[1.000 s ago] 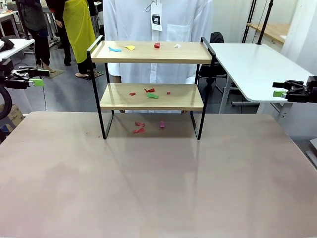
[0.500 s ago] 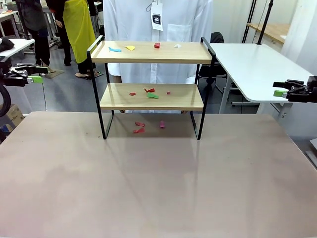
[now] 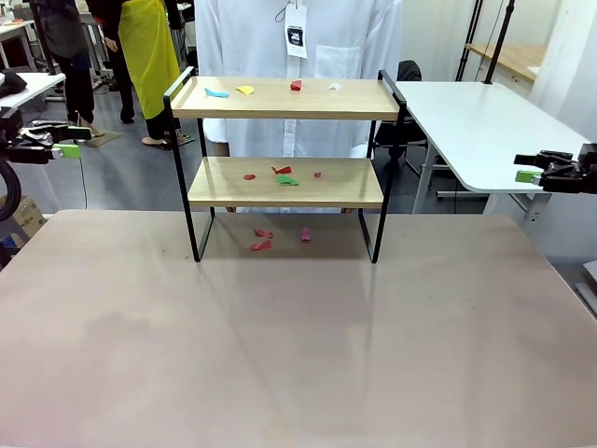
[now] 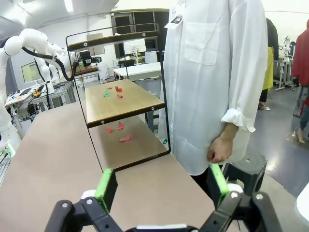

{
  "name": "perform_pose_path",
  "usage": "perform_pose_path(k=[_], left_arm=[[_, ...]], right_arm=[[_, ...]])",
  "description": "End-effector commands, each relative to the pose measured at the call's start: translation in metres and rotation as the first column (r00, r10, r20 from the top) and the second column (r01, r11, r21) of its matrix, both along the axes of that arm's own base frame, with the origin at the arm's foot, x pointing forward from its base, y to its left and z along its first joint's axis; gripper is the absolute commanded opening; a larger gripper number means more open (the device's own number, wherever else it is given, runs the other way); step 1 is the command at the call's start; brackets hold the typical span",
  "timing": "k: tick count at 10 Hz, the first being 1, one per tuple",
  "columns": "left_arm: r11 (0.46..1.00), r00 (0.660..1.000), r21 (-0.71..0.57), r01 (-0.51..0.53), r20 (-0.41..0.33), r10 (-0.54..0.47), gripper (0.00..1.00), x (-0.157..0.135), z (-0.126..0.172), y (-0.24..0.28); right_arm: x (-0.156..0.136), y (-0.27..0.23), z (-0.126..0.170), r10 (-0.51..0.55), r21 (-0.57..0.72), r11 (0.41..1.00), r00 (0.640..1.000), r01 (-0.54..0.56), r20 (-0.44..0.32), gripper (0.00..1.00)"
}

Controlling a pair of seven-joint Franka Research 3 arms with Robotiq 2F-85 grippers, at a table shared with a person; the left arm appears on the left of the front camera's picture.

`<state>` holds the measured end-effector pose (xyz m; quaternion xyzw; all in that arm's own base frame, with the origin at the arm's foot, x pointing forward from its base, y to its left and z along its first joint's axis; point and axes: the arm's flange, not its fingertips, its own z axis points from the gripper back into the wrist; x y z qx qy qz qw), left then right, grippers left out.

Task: Clean the shelf.
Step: Pick up the Duster handed by the human.

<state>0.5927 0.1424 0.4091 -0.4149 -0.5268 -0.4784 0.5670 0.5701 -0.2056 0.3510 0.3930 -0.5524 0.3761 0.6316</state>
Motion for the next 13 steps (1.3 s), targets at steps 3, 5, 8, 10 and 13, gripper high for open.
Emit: perform_pose_path(k=[3, 5, 8, 10, 13], left_arm=[[1.000, 1.000, -0.001, 0.003, 0.003, -0.003, 1.00, -0.0003, 0.0021, -0.0008], [1.000, 1.000, -0.001, 0.003, 0.003, -0.003, 1.00, -0.0003, 0.0021, -0.0008], [1.000, 1.000, -0.001, 0.003, 0.003, -0.003, 1.00, -0.0003, 0.0021, -0.0008], [1.000, 1.000, -0.001, 0.003, 0.003, -0.003, 1.00, -0.0003, 0.0021, -0.0008], [1.000, 1.000, -0.001, 0.003, 0.003, -0.003, 1.00, -0.0003, 0.0021, -0.0008]], right_arm=[[0.0005, 0.0010, 0.0010, 0.000, -0.001, 1.000, 1.000, 0.000, 0.002, 1.00], [0.0005, 0.0010, 0.0010, 0.000, -0.001, 1.000, 1.000, 0.000, 0.002, 1.00], [0.0005, 0.0010, 0.0010, 0.000, -0.001, 1.000, 1.000, 0.000, 0.002, 1.00], [0.0005, 0.0010, 0.0010, 0.000, -0.001, 1.000, 1.000, 0.000, 0.002, 1.00], [0.0005, 0.0010, 0.0010, 0.000, -0.001, 1.000, 1.000, 0.000, 0.002, 1.00]])
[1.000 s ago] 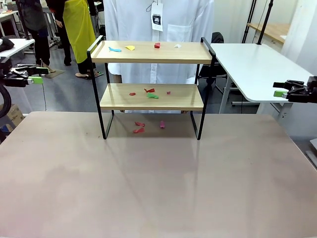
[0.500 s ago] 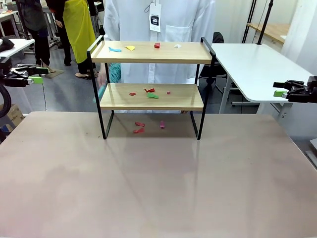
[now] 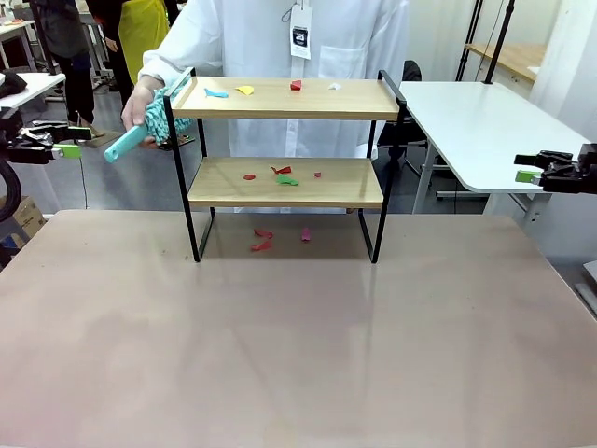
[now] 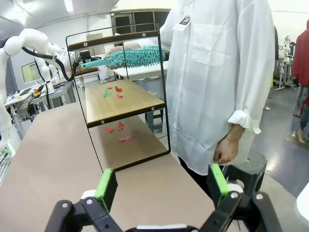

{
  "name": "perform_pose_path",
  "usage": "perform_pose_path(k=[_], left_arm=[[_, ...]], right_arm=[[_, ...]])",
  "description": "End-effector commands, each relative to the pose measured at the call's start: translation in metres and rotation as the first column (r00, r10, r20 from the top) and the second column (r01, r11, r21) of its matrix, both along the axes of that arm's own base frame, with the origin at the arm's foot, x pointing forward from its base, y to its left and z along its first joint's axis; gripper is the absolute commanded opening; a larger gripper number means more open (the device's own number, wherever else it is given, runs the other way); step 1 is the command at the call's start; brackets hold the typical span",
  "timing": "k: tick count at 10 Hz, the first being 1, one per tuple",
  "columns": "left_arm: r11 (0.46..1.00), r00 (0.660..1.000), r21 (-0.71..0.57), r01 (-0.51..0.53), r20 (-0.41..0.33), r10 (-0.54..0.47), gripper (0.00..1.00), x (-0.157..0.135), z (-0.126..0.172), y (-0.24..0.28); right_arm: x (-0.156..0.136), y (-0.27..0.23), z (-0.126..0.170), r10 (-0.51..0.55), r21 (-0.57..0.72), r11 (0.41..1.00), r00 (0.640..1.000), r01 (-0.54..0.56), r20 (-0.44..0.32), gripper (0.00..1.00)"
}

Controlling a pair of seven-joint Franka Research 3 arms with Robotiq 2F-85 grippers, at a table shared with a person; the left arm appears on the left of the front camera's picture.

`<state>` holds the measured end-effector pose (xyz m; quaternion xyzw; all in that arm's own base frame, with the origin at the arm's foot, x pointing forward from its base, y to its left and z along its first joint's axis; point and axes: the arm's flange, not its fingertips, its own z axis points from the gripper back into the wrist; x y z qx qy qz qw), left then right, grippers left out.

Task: Clean the shelf.
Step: Pick up the Duster handed by the human.

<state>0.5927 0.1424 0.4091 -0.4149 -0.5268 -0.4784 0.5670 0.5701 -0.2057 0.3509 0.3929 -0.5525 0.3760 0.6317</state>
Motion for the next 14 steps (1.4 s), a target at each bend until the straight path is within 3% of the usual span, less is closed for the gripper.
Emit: perform_pose_path(k=[1, 11, 12, 14], left_arm=[[1.000, 1.000, -0.001, 0.003, 0.003, -0.003, 1.00, 0.000, 0.002, -0.001], [1.000, 1.000, 0.000, 0.000, 0.000, 0.000, 1.00, 0.000, 0.000, 0.000], [0.991, 0.994, 0.088, -0.102, -0.034, 0.105, 1.00, -0.006, 0.025, 0.000], [0.970, 0.975, 0.152, -0.188, -0.092, 0.204, 1.00, -0.021, 0.074, 0.004]], right_arm=[[0.001, 0.001, 0.001, 0.000, -0.001, 1.000, 1.000, 0.000, 0.002, 1.00], [0.001, 0.001, 0.001, 0.000, -0.001, 1.000, 1.000, 0.000, 0.002, 1.00], [0.001, 0.001, 0.001, 0.000, -0.001, 1.000, 1.000, 0.000, 0.002, 1.00], [0.001, 0.001, 0.001, 0.000, -0.001, 1.000, 1.000, 0.000, 0.002, 1.00]])
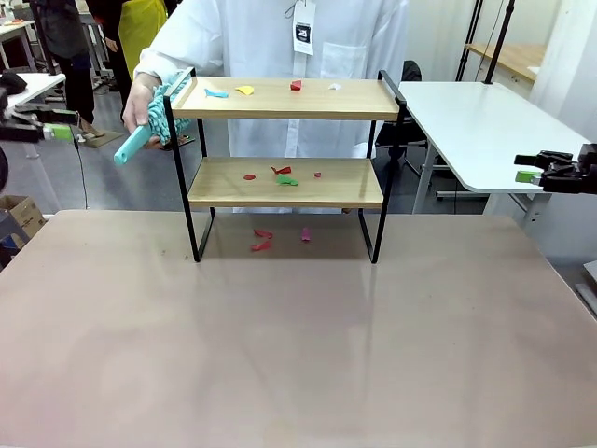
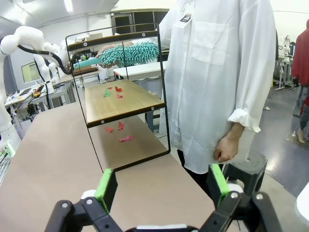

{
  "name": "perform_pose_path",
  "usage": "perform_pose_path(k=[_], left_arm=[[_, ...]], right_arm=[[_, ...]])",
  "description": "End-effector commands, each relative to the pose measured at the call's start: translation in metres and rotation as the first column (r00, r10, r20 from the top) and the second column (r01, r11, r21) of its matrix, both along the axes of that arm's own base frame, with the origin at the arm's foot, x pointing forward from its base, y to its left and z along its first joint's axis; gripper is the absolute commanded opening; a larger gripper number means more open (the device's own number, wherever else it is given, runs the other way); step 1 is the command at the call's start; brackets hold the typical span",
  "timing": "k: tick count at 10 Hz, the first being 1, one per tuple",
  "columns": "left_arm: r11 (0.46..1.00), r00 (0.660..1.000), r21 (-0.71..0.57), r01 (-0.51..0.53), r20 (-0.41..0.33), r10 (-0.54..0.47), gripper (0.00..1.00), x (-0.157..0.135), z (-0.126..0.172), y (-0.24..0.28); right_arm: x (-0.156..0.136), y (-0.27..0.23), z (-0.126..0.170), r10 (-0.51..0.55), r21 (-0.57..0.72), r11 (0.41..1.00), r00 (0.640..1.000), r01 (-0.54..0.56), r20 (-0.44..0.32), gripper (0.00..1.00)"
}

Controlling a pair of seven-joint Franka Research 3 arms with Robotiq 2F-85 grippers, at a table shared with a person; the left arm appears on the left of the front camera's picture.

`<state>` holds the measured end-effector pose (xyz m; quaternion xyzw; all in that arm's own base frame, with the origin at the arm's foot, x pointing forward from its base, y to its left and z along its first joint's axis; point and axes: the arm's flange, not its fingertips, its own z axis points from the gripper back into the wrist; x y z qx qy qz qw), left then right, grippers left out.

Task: Clean the shelf.
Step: Pick up the Duster handed by the human.

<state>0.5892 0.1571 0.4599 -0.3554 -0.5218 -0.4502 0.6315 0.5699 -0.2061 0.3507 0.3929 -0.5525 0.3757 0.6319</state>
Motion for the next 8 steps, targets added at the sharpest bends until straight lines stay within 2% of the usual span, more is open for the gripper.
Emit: perform_pose_path(k=[1, 2, 3, 4, 5, 6, 8], left_arm=[[0.992, 0.990, 0.086, -0.092, -0.101, 0.101, 1.00, -0.027, 0.049, -0.011], [0.977, 0.965, 0.172, -0.129, -0.204, 0.164, 1.00, -0.036, 0.077, -0.017], [0.937, 0.952, 0.311, -0.159, -0.203, 0.229, 1.00, -0.048, 0.097, -0.032], [0.904, 0.923, 0.383, -0.192, -0.242, 0.299, 1.00, -0.062, 0.109, -0.050], [0.869, 0.888, 0.409, -0.279, -0.234, 0.395, 1.00, -0.074, 0.121, -0.070], [0.810, 0.814, 0.451, -0.376, -0.257, 0.520, 1.00, -0.085, 0.130, -0.090], [0.799, 0.774, 0.446, -0.404, -0.300, 0.558, 1.00, -0.102, 0.140, -0.122]], right_arm=[[0.001, 0.002, 0.001, 0.001, -0.001, 1.000, 1.000, -0.001, 0.003, 1.00], [0.001, 0.002, 0.001, 0.001, -0.001, 1.000, 1.000, -0.001, 0.003, 1.00], [0.001, 0.002, 0.001, 0.001, -0.001, 1.000, 1.000, -0.001, 0.003, 1.00], [0.001, 0.002, 0.001, 0.001, -0.001, 1.000, 1.000, -0.001, 0.003, 1.00], [0.001, 0.002, 0.001, 0.001, -0.001, 1.000, 1.000, -0.001, 0.003, 1.00], [0.001, 0.002, 0.001, 0.001, -0.001, 1.000, 1.000, -0.001, 0.003, 1.00], [0.001, 0.002, 0.001, 0.001, -0.001, 1.000, 1.000, -0.001, 0.003, 1.00]])
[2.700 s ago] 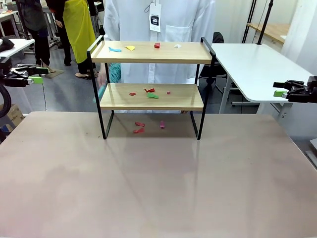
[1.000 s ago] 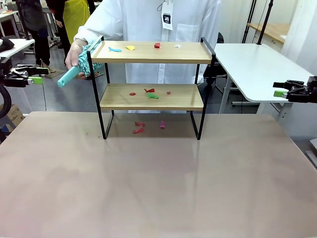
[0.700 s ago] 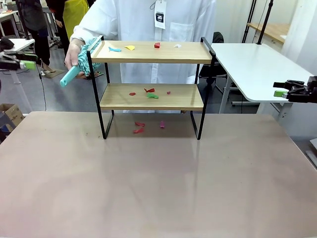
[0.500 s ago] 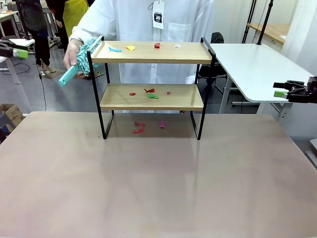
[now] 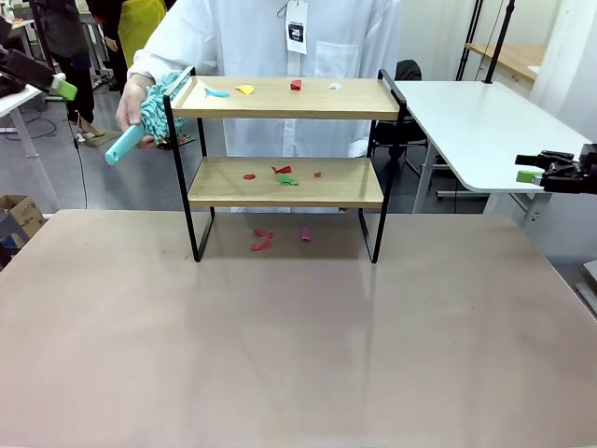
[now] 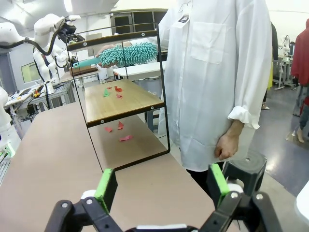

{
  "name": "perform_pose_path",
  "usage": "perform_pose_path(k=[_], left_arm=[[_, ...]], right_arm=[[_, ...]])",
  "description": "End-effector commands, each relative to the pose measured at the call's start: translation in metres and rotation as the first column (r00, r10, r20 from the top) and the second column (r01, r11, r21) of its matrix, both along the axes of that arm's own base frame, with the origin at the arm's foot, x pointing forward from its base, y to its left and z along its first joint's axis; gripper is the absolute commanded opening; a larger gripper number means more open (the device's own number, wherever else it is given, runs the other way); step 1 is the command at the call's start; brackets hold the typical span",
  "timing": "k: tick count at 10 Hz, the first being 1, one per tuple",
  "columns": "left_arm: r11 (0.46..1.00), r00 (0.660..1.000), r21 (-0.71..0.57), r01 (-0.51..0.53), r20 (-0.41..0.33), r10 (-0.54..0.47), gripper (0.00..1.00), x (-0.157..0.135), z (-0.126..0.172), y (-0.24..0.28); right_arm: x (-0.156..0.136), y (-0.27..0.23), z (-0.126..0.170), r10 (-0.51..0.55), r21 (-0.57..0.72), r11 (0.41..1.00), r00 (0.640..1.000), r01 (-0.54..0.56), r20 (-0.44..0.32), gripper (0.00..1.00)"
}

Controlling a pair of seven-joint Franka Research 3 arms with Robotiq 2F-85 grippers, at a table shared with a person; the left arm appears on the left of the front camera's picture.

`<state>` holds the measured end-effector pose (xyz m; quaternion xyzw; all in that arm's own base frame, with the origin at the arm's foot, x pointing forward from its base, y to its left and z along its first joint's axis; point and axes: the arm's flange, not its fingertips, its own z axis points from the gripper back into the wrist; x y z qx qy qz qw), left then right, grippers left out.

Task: Clean the shelf.
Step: Pick up the Duster handed by the human.

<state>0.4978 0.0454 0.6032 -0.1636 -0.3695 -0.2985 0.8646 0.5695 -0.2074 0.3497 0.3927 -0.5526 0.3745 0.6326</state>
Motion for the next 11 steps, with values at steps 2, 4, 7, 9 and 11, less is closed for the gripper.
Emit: perform_pose_path(k=[2, 4, 7, 9, 11], left_arm=[[0.986, 0.975, 0.048, -0.158, -0.149, 0.164, 1.00, -0.024, -0.004, -0.036], [0.976, 0.965, 0.078, -0.205, -0.151, 0.215, 1.00, -0.023, -0.006, -0.046], [0.989, 0.980, 0.044, -0.143, -0.133, 0.148, 1.00, -0.021, -0.009, -0.038], [0.977, 0.976, 0.111, -0.182, -0.105, 0.193, 1.00, -0.033, -0.009, -0.064], [0.945, 0.956, 0.172, -0.277, -0.052, 0.289, 1.00, -0.037, -0.012, -0.092]], right_arm=[[0.001, 0.003, 0.002, 0.003, -0.001, 1.000, 1.000, -0.003, 0.004, 1.00], [0.001, 0.003, 0.002, 0.003, -0.001, 1.000, 1.000, -0.003, 0.004, 1.00], [0.001, 0.003, 0.002, 0.003, -0.001, 1.000, 1.000, -0.003, 0.004, 1.00], [0.001, 0.003, 0.002, 0.003, -0.001, 1.000, 1.000, -0.003, 0.004, 1.00], [0.001, 0.003, 0.002, 0.003, -0.001, 1.000, 1.000, -0.003, 0.004, 1.00]])
